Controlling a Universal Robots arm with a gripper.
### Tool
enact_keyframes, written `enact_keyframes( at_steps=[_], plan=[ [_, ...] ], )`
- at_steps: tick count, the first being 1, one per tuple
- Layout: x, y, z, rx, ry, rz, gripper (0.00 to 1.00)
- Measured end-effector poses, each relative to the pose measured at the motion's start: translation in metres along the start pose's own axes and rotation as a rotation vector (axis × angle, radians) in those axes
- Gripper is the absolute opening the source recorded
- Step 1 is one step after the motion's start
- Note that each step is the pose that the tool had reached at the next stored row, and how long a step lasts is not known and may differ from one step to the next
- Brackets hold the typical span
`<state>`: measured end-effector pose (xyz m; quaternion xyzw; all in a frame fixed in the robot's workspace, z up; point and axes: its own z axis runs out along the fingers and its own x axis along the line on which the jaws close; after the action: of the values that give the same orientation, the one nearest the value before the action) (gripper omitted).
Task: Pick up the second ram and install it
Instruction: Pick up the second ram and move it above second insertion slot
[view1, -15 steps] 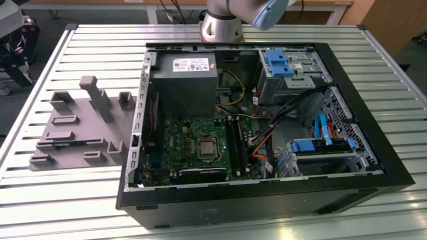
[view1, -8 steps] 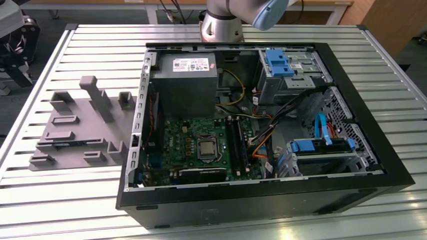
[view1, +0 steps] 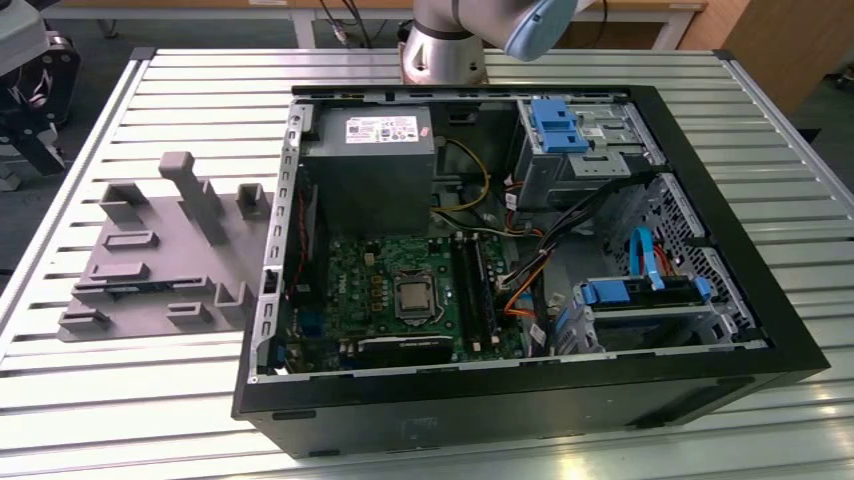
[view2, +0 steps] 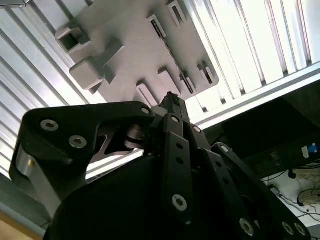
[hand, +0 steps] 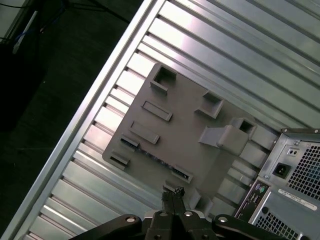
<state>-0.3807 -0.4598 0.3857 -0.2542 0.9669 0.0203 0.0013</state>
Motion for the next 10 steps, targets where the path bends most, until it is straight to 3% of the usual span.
enact_keyframes(
  at_steps=[10],
  plan=[
    [0.0000, 0.0000, 0.0000, -0.0003, 0.0006, -0.018, 0.11]
  ],
)
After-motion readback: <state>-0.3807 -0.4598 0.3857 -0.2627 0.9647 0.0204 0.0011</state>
